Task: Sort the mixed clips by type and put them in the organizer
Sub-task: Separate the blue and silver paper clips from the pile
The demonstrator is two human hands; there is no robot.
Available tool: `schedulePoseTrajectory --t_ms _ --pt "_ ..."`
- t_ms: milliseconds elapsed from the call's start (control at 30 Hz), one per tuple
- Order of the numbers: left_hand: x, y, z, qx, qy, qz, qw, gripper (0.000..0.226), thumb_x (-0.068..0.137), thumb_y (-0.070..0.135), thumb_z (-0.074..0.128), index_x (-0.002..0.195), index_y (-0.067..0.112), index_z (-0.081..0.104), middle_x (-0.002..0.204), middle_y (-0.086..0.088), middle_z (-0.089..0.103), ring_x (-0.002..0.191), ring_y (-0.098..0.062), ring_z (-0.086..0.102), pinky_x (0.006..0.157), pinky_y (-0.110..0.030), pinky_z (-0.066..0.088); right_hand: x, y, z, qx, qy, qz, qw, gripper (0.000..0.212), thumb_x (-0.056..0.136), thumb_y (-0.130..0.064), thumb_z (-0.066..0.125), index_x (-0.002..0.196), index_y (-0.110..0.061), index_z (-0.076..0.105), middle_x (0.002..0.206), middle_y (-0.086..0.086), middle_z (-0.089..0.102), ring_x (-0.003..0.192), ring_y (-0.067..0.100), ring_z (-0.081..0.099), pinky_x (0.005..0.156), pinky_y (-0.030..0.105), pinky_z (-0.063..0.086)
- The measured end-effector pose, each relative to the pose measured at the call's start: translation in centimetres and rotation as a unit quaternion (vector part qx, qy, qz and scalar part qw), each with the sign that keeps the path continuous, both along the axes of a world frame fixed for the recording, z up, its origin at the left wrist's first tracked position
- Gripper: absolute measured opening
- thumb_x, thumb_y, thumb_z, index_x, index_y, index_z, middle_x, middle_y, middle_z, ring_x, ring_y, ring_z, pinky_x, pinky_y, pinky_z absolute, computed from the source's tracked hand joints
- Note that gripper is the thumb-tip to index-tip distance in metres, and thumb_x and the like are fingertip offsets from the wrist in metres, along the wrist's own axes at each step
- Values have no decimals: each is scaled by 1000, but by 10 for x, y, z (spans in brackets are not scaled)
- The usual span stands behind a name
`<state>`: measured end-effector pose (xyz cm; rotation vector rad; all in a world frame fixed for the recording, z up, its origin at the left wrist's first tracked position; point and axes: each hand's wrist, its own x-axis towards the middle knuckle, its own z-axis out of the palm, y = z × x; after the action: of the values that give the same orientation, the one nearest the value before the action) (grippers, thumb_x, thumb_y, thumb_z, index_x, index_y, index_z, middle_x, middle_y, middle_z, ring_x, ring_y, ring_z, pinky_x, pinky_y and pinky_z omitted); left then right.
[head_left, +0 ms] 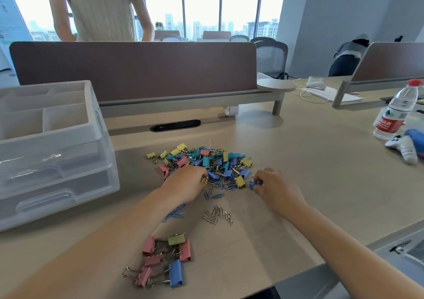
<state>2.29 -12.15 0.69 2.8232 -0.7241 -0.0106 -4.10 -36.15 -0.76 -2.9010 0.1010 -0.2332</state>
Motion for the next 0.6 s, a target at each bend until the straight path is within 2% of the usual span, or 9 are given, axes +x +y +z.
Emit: schedulePoseTrajectory --t_ms 133,200,300,433,500,600 --pt "1 2 -1 -3 2 8 1000 21 95 26 58 116 21 59 101 4 63 84 -13 56 75 -33 48 4 4 0 -21 -16 6 1000 20 97 -29 51 114 -24 59 115 -2 50 112 20 48 79 38 53" --pt "1 4 -3 -6 5 12 1000 14 95 29 59 107 21 58 94 5 62 81 -12 57 75 -35 50 7 11 2 -17 -36 40 998 28 98 -31 50 124 -24 58 124 -3 48 120 18 43 83 39 54" --pt "0 8 -4 -17 6 11 1000 11 94 29 59 102 22 57 86 6 61 78 -12 59 73 -37 53 14 21 2 -45 -13 110 993 37 97 -30 53 133 -22 54 134 -4 44 126 20 39 96 40 49" --pt "-5 8 -1 -46 11 5 999 15 94 30 60 107 23 57 87 8 63 78 -10 60 73 -35 53 26 25 -3 -89 -5 145 985 33 95 -25 55 127 -22 58 129 -3 52 119 20 44 99 38 44" --pt "-7 4 3 -61 16 -3 998 19 93 34 62 108 24 56 90 8 63 80 -10 60 73 -35 53 28 25 -3 -80 -16 152 985 31 94 -25 57 124 -23 58 123 -3 54 117 20 46 98 36 44" --pt "-11 -8 8 -74 23 -14 997 23 92 37 63 109 23 56 90 7 61 79 -11 58 65 -31 47 25 22 -2 -41 -43 144 988 29 92 -28 61 121 -24 58 121 -4 54 118 18 45 97 34 45"
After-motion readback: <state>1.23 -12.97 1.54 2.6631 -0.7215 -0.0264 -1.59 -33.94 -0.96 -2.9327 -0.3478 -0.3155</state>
